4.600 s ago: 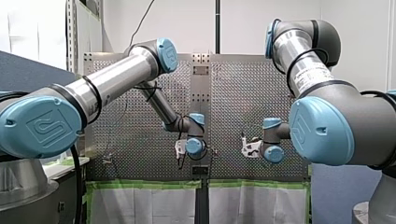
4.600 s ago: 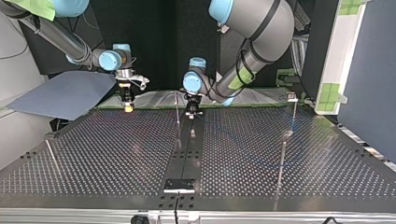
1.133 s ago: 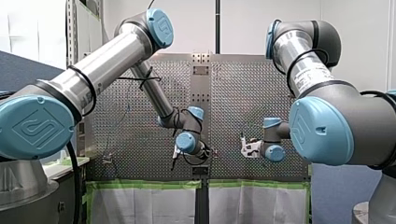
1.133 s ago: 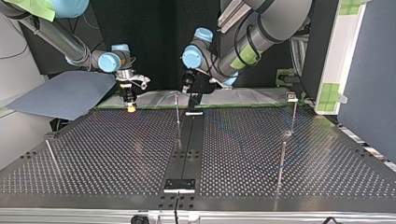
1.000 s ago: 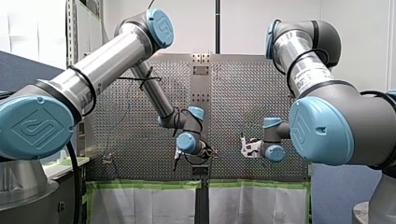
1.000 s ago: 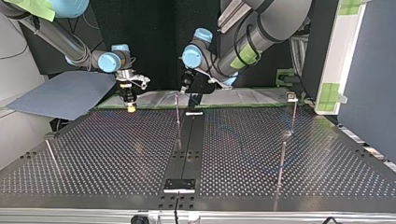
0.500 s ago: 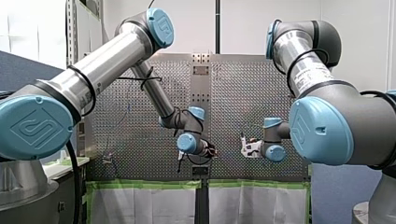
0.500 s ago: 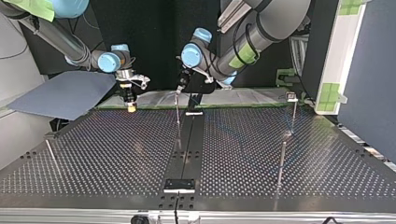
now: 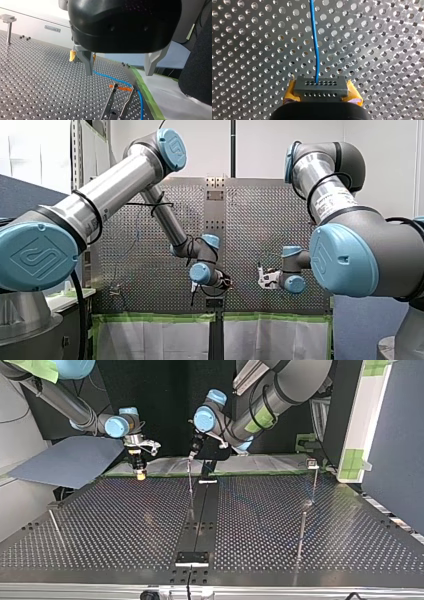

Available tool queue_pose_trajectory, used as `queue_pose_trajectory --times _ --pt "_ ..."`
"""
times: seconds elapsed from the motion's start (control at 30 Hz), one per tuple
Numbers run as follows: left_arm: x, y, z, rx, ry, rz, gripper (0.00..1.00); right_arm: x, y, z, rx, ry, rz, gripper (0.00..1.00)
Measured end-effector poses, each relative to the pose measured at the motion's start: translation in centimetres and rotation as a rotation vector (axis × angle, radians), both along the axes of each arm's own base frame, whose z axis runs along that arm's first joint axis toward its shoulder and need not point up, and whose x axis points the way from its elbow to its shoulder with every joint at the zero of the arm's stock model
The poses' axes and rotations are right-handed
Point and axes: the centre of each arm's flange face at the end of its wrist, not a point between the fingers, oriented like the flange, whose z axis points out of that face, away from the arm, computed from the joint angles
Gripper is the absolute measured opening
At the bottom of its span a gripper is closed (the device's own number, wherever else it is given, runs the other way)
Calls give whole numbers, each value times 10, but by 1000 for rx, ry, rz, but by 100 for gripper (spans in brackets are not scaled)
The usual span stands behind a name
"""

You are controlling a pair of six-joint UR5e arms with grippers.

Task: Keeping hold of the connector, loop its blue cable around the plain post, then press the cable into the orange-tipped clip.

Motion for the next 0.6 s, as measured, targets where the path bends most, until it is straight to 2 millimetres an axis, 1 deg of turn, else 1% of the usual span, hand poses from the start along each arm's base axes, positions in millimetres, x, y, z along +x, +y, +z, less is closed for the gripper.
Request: queue_pose_trajectory --times 0.2,0.3,0.6 --pt "0 0 0 1 1 1 100 1 1 -1 7 3 1 0" --pt "0 0 0 2 1 3 100 1 5 -3 18 10 1 0" --pt "-1 5 -1 33 9 37 100 -3 33 -21 41 52 -21 0"
